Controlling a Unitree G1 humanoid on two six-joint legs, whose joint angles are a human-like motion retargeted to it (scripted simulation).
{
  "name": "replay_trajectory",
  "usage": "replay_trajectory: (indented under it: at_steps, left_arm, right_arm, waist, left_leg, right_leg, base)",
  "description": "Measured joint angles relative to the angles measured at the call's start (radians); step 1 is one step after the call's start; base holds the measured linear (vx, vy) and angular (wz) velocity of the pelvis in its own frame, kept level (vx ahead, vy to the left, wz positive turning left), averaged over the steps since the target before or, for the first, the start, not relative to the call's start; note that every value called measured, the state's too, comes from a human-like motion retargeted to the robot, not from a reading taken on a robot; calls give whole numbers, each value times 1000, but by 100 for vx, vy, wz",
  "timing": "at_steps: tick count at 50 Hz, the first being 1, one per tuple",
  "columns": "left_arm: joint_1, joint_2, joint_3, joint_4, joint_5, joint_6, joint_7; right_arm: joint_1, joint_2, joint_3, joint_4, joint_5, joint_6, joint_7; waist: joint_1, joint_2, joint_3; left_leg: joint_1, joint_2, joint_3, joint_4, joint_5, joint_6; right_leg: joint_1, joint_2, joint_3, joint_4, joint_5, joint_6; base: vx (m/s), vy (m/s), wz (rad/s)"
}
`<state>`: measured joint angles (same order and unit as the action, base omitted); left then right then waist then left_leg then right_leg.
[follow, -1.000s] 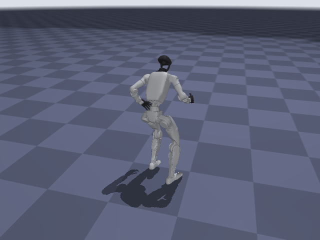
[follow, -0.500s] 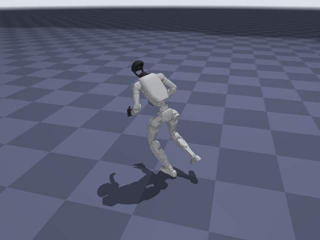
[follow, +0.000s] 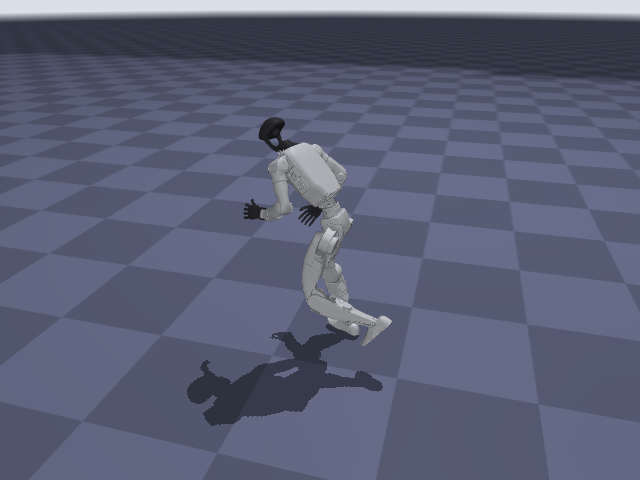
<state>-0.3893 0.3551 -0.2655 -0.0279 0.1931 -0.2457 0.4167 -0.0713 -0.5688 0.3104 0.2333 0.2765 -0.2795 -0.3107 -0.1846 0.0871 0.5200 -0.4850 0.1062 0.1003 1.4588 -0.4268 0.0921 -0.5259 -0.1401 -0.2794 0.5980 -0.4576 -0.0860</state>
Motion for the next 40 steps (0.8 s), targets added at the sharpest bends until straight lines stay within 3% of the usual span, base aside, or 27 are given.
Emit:
replay_trajectory:
  at_steps: [4,8,10,13,15,16,18,20,22,25,28,32,35,38,40]
  left_arm:
    - [454,148,49,-5,-144,-67,-97]
    - [845,300,146,-111,-294,-118,-178]
    - [1018,339,235,-160,-338,-131,-233]
    - [1182,274,319,-202,-479,-157,-338]
    - [1207,218,331,-198,-504,-180,-372]
    - [1182,208,326,-186,-461,-178,-342]
    - [1094,174,292,-158,-392,-171,-280]
    - [947,121,244,-128,-280,-161,-181]
    - [716,113,148,-62,-229,-125,-27]
    - [275,149,-16,54,-209,-80,174]
    - [-201,235,-132,94,-134,-48,254]
    - [-748,344,-212,84,-1,-4,386]
    - [-1034,389,-232,63,-38,-21,447]
    - [-1195,359,-233,41,-150,-90,462]
    - [-1210,310,-215,14,-213,-138,447]
  right_arm:
    - [-405,72,3,-194,57,-79,-109]
    - [-650,40,-53,-486,60,-166,-213]
    - [-669,24,-101,-650,53,-206,-224]
    - [-575,41,-139,-868,88,-241,-140]
    - [-472,46,-147,-946,73,-250,-86]
    - [-415,37,-146,-945,48,-232,-74]
    - [-287,18,-133,-917,14,-190,-45]
    - [-149,10,-116,-852,21,-163,-12]
    - [-34,10,-52,-677,-15,-115,-51]
    - [117,13,37,-311,-153,-50,-189]
    - [310,-38,31,-111,-186,-31,-187]
    - [610,-240,-54,-212,-116,-71,-64]
    - [749,-349,-108,-274,-58,-56,50]
    - [837,-375,-191,-285,-57,-9,124]
    - [862,-339,-246,-277,-53,18,151]
  waist:
    - [163,-99,0]
    - [313,-184,0]
    - [374,-216,-2]
    - [435,-236,-9]
    - [461,-234,-11]
    - [456,-227,-6]
    - [427,-224,-1]
    - [368,-252,-5]
    - [281,-272,0]
    - [133,-286,0]
    - [-17,-236,0]
    - [-192,-136,0]
    - [-306,-91,0]
    - [-394,-74,0]
    - [-406,-58,0]
  left_leg:
    - [-223,20,103,63,-47,44]
    - [-339,-1,183,-296,-14,46]
    - [-335,20,263,-568,-2,48]
    - [-251,11,353,-1049,-10,8]
    - [-202,25,372,-1204,-21,-33]
    - [-154,25,383,-1243,27,-29]
    - [-95,28,396,-1196,74,12]
    - [-204,79,377,-800,-82,61]
    - [-180,29,340,-705,-171,92]
    - [-115,-40,294,-653,-254,81]
    - [-30,-78,213,-710,-254,14]
    - [96,-63,92,-857,-151,-105]
    - [217,-40,17,-997,-16,-174]
    - [381,-20,-45,-1123,113,-217]
    - [492,7,-80,-1189,187,-223]
  right_leg:
    - [66,3,86,95,-24,43]
    - [247,-13,147,-93,103,96]
    - [319,-27,158,-142,202,138]
    - [446,-25,191,-231,366,215]
    - [532,-11,245,-254,441,261]
    - [582,-1,276,-263,477,249]
    - [626,2,305,-182,520,220]
    - [503,-36,280,169,454,234]
    - [388,-64,274,436,331,128]
    - [170,-58,283,750,174,36]
    - [-51,-24,243,804,100,14]
    - [-248,-28,121,475,84,30]
    - [-247,-13,35,-67,154,83]
    - [-192,-13,19,-521,172,178]
    - [-164,-26,-15,-609,176,204]
  base:
    - [110,-8,-117]
    - [119,9,-62]
    - [132,20,-21]
    - [140,29,-34]
    - [142,37,-36]
    - [137,41,4]
    - [135,42,51]
    - [135,36,94]
    - [120,31,145]
    - [115,18,185]
    - [114,0,205]
    - [119,-20,151]
    - [129,-37,118]
    - [143,-51,124]
    - [145,-62,66]
